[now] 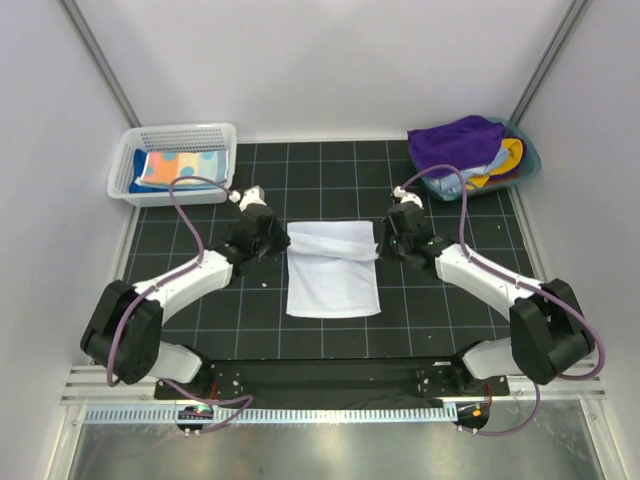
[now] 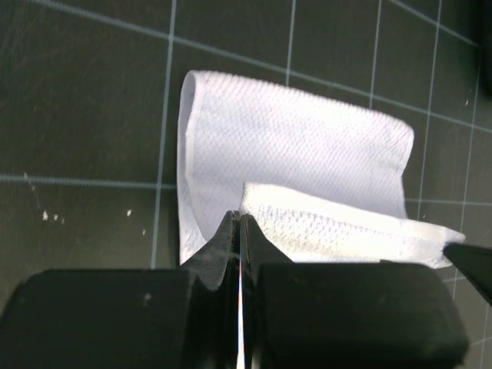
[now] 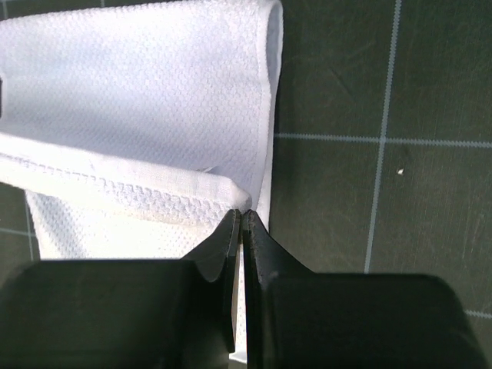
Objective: Fold and stack the towels
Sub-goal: Fold the towel
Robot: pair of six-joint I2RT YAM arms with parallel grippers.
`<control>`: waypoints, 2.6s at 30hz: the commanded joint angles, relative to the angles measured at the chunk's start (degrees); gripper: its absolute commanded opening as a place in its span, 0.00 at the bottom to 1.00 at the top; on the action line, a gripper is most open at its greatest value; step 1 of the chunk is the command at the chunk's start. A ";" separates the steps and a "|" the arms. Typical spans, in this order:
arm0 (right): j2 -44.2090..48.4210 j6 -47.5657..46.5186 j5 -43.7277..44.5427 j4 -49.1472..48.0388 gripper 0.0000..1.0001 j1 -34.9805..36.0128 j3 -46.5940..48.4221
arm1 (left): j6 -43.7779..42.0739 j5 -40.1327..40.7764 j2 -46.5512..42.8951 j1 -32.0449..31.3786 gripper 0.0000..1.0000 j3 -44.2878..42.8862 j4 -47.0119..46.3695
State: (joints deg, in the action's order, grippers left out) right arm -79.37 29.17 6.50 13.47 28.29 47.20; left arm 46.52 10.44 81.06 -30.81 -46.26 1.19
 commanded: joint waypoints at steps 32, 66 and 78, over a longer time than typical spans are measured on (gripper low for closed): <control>12.75 9.50 10.81 2.17 0.01 10.11 -10.90 | 0.94 -4.90 -16.72 -4.70 0.00 14.26 4.26; 20.14 12.93 9.23 2.79 0.02 11.52 -17.49 | 4.63 -4.28 -19.45 -6.28 0.00 15.41 9.97; 15.74 14.78 6.59 -3.63 0.09 11.96 -23.21 | 5.33 -7.80 -9.96 -6.81 0.00 18.84 4.17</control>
State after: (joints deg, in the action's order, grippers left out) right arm -63.29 43.33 12.27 12.84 40.01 23.99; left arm 51.88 3.33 69.71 -37.21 -27.62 7.97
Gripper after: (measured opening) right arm 0.089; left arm 0.009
